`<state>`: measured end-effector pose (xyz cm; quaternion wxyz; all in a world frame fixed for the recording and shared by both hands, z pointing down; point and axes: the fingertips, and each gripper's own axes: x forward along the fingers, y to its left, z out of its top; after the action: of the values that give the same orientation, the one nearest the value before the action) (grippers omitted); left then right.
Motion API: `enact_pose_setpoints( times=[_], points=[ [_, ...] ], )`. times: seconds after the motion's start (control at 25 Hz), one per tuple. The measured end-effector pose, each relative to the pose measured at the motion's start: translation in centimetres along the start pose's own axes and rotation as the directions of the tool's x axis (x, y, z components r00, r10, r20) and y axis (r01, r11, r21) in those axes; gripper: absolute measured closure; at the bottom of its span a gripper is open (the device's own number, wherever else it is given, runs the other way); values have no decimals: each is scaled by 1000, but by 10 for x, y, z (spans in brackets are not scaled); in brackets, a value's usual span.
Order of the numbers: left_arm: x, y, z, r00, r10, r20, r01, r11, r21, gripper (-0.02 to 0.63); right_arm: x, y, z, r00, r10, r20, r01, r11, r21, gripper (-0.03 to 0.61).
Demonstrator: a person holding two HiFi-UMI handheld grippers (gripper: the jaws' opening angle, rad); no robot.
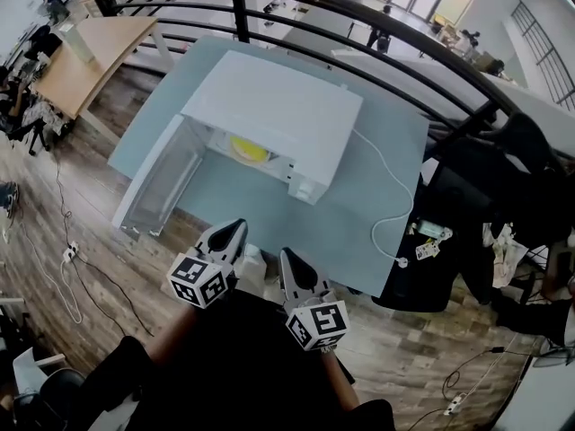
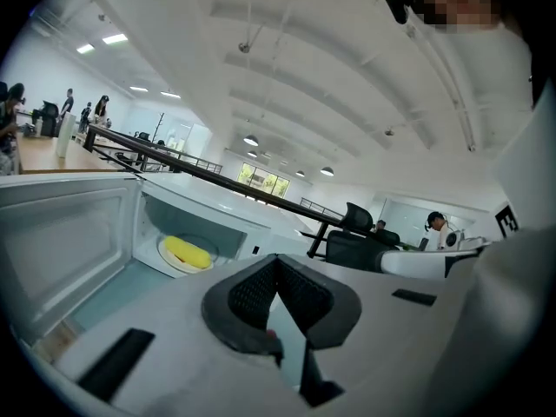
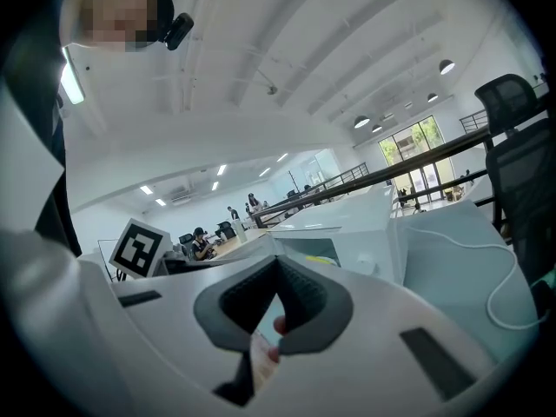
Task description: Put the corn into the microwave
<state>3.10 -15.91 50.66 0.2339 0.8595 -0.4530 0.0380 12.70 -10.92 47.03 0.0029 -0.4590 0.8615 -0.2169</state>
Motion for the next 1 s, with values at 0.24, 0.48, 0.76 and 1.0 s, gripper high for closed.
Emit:
enact_pose_setpoints(
  times=[0.24,0.48,0.76,1.0],
  points=[
    [-25,-24,1,999,-18,39,18,1000,10,611,-23,8,-1,1000,3,16,-3,1000,-22,569],
    [-47,-36,3,996,-29,85,29,1000,2,611,-37,12,7,998,2,65,2,999,-50,569],
    [-69,-40,4,993,3,120,-6,1000,25,612,-44,18,10,996,19,91,-13,997,-71,571],
    [-80,-53,0,991,7,134,-12,999,40,612,-51,29,14,993,57,108,-46,994,-100,569]
  ],
)
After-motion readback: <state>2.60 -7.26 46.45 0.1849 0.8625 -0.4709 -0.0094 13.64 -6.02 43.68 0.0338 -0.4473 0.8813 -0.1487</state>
